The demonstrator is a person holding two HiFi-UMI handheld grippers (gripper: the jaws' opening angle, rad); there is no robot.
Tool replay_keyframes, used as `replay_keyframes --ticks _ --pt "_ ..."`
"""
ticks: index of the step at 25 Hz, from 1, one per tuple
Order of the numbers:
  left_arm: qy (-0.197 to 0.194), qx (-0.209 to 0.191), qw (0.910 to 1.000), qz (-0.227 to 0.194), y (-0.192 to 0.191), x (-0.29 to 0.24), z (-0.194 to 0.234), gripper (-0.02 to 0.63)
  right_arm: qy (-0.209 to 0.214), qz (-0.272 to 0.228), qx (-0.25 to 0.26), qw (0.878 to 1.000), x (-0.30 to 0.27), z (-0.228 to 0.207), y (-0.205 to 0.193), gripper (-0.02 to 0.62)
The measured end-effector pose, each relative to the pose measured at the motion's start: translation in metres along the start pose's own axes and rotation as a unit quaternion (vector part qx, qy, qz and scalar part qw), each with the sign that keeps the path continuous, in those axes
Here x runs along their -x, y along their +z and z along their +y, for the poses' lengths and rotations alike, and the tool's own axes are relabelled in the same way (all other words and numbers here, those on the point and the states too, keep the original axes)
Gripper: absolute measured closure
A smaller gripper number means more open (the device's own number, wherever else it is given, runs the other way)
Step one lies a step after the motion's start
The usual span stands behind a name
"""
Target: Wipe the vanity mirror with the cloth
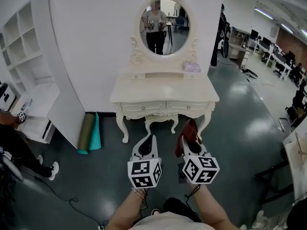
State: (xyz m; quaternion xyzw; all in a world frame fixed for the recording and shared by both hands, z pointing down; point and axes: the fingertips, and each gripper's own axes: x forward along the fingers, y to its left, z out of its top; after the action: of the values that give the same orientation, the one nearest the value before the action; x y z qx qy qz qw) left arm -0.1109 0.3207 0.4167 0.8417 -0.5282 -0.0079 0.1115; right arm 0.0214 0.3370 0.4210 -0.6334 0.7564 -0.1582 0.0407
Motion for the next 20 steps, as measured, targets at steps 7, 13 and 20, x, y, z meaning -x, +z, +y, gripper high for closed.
replay_keyframes --ticks 7,13,20 --pt "0.000 0.000 1.0000 0.005 -0.012 -0.038 0.013 0.595 -0.006 0.004 -0.008 1.000 -0.036 -0.022 -0.007 0.537" --pt "0.012 0.003 0.9999 0.002 -0.001 -0.093 0.020 0.595 0.006 0.009 -0.005 1.000 -0.085 -0.045 0.010 0.537" --pt "0.024 0.005 0.9997 -0.007 0.018 -0.159 0.023 0.595 0.012 0.006 0.004 1.000 -0.141 -0.079 0.039 0.537"
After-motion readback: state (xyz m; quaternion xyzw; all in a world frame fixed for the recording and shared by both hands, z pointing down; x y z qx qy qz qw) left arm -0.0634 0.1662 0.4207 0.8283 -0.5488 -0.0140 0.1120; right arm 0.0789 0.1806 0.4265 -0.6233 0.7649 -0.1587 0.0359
